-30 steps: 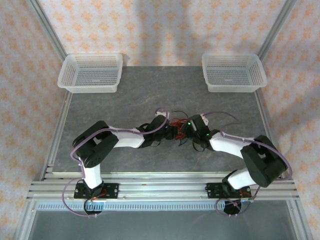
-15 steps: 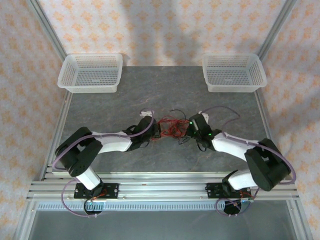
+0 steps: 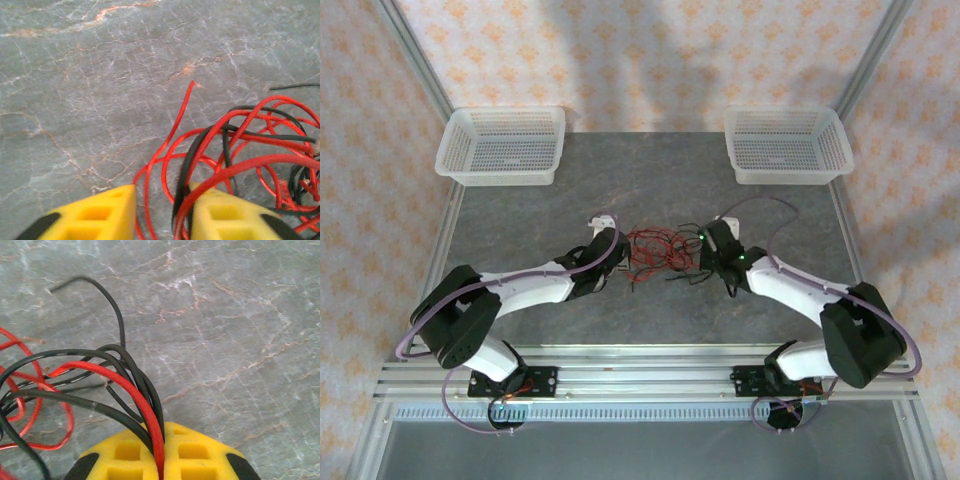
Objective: Untangle the cables
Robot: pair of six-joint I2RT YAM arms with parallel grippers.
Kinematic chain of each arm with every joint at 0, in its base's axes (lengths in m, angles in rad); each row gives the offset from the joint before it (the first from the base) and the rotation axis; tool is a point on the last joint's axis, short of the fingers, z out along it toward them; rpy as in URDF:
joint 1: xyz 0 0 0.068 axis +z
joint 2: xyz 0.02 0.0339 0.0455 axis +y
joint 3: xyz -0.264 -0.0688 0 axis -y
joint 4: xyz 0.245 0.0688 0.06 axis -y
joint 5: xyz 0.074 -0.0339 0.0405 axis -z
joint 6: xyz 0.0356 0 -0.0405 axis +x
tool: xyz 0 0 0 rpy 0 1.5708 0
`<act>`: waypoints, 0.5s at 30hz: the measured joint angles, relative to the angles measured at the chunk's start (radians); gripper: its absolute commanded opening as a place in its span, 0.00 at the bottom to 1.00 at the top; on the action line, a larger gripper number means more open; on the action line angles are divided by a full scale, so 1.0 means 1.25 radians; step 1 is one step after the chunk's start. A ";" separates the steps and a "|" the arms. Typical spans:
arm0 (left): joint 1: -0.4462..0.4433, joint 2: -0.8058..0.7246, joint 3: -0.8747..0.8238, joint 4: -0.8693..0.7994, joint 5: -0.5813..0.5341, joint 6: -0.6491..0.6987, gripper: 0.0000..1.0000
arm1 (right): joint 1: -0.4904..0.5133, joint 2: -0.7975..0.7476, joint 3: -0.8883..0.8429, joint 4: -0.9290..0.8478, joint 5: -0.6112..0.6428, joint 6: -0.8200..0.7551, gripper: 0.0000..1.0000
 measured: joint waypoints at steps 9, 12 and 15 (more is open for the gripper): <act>0.000 0.000 -0.049 0.010 0.038 -0.049 0.74 | -0.004 0.030 0.007 -0.041 -0.005 0.065 0.49; 0.000 -0.014 -0.050 0.000 0.052 -0.045 0.83 | -0.004 0.016 0.011 -0.052 -0.019 0.075 0.56; 0.000 -0.045 -0.028 -0.034 0.065 -0.040 0.84 | -0.004 -0.021 0.020 -0.064 -0.049 0.091 0.66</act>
